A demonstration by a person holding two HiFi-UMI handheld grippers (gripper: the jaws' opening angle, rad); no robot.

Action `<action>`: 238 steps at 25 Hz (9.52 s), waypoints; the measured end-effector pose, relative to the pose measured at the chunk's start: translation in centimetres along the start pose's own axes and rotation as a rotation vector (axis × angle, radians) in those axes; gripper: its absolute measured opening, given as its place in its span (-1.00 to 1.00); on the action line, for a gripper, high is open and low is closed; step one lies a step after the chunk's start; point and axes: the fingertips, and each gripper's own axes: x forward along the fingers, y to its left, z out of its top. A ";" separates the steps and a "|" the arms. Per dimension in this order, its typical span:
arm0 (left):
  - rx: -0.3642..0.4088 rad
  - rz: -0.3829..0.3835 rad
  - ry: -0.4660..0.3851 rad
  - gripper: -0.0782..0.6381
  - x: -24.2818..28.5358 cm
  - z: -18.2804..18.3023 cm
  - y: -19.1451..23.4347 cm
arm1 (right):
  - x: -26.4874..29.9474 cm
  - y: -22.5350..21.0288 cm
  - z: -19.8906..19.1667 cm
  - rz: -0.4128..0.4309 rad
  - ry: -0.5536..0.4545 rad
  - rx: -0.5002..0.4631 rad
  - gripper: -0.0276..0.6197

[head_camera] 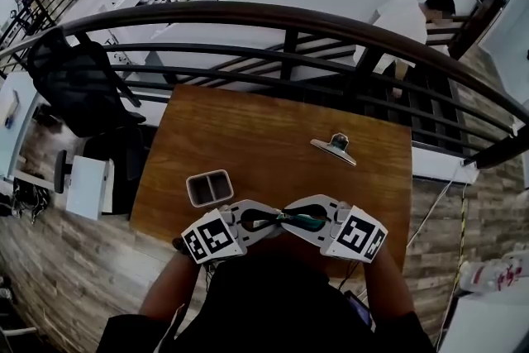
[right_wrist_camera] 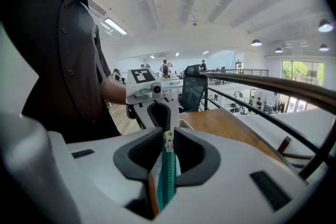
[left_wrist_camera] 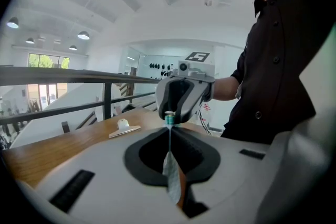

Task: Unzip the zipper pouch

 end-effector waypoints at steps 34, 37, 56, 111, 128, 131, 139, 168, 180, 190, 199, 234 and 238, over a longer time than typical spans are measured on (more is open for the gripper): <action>-0.048 0.031 -0.061 -0.73 -0.9 0.9 1.6 | -3.0 -2.1 0.8 -0.088 -0.381 0.409 -0.79; -0.031 0.042 -0.038 -0.73 -0.6 0.5 1.6 | -2.7 -2.1 0.5 -0.081 -0.374 0.452 -0.79; 0.050 0.087 0.016 -0.73 0.4 0.3 1.9 | -3.1 -3.3 -2.6 -0.042 -0.361 0.800 -0.88; 0.068 0.132 -0.025 -0.74 -0.5 1.2 1.4 | -6.4 -5.2 -7.0 -0.353 -0.072 0.725 -0.91; 0.044 0.164 -0.048 -0.74 -1.2 1.5 2.0 | -8.6 -7.0 -8.9 -0.459 -0.023 0.696 -0.91; 0.027 0.165 -0.063 -0.74 -1.4 1.7 2.4 | -9.2 -7.2 -9.3 -0.475 -0.028 0.703 -0.91; 0.019 0.163 -0.056 -0.74 -1.1 1.4 2.6 | -9.8 -7.2 -9.6 -0.483 -0.032 0.706 -0.91; 0.007 0.168 -0.071 -0.73 -0.4 1.5 3.4 | -11.5 -8.4 -10.9 -0.615 0.057 0.671 -0.91; -0.045 0.219 -0.022 -0.73 1.1 -0.9 5.5 | -11.9 -8.8 -10.6 -0.665 0.020 0.666 -0.91; -0.129 0.246 -0.065 -0.33 -0.2 -1.3 6.3 | -11.2 -8.8 -11.0 -0.658 0.012 0.672 -0.70; -0.190 0.331 -0.121 -0.33 -3.1 -1.8 6.9 | -11.0 -8.1 -11.0 -0.648 -0.015 0.664 -0.75; -0.211 0.799 -0.349 -0.70 -13.2 0.5 0.7 | -16.9 0.3 -6.2 -0.841 -0.504 0.391 -0.94; -0.198 0.771 -0.363 -0.71 -14.4 0.7 1.2 | -15.9 1.0 -5.4 -0.889 -0.495 0.383 -0.94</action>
